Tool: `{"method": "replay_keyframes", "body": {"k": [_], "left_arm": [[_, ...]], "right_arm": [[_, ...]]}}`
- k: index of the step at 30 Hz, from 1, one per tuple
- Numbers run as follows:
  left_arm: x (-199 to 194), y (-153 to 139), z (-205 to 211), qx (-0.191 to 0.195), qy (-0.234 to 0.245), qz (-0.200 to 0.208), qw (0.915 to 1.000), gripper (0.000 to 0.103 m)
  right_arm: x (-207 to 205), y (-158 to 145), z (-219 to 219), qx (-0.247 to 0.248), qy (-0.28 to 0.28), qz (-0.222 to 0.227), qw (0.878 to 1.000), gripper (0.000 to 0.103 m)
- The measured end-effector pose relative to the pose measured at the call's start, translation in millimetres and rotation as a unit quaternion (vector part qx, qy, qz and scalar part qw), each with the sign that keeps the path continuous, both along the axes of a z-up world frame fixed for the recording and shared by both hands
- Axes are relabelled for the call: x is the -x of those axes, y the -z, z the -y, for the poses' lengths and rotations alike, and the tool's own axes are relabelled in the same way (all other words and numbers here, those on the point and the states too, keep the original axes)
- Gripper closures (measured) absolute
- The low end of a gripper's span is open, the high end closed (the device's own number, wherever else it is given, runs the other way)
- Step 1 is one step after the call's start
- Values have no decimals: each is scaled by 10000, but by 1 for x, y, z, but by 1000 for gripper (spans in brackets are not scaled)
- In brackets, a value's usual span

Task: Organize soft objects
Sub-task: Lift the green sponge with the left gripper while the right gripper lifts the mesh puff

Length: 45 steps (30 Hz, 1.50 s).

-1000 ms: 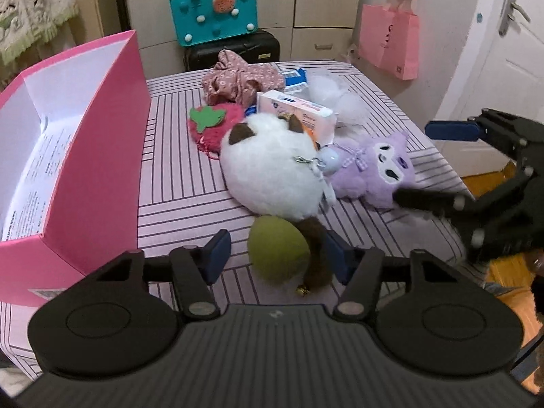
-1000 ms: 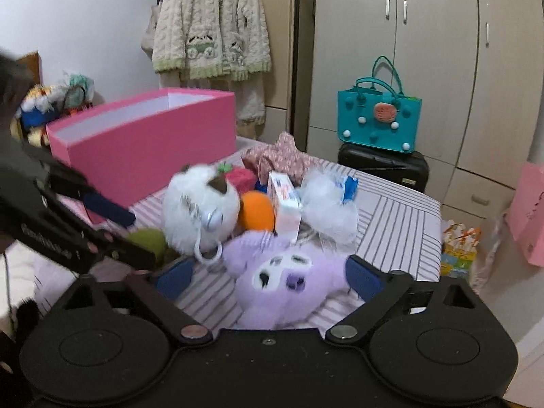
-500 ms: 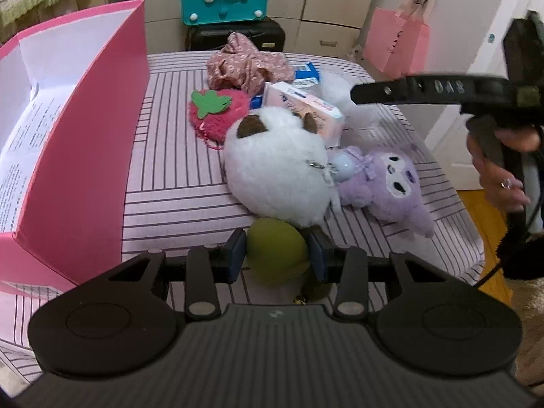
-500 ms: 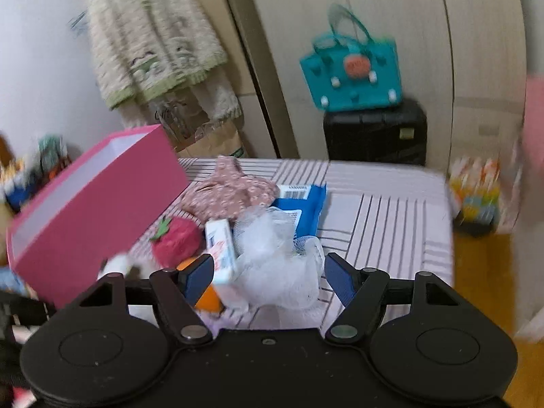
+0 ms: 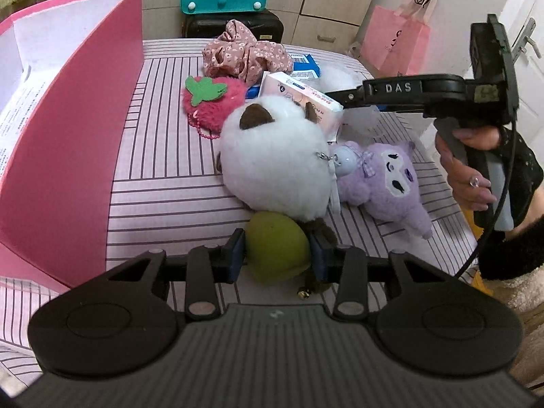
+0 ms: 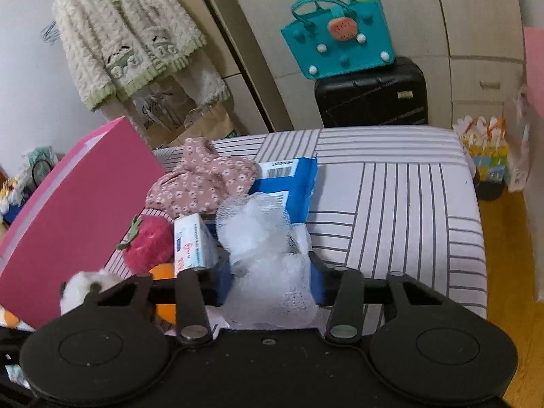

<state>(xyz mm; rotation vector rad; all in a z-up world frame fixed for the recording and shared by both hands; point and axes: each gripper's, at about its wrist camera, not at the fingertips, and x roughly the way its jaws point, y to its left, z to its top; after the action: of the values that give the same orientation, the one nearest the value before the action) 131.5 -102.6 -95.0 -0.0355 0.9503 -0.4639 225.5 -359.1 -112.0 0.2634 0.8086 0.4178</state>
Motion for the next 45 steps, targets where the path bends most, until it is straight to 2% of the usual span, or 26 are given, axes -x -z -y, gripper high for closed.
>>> {"method": "replay_keyframes", "body": {"k": [9,30,40,42,45], "left_arm": [[2,-11,-5,39,34,-31,10000,65],[18,-43,-24,170,247,-2,9995,65],[27,-53,-33,-33,595,-99,9982,65],[29,-54,-35,-67,663,-134,9977,65],[31,-57,-39,-94,729,-165,9972,65]], "right_arm": [[32,-31,-3,551,4,403,9977,64],[68,-115,-3,974,162,1070,9893,65],[91,-156,-16,1466,53,1338,9801,65],[95,-165,-19,1472,-69,1330,9801,65],[96,-171,-25,1306,-342,1054,9852,65]]}}
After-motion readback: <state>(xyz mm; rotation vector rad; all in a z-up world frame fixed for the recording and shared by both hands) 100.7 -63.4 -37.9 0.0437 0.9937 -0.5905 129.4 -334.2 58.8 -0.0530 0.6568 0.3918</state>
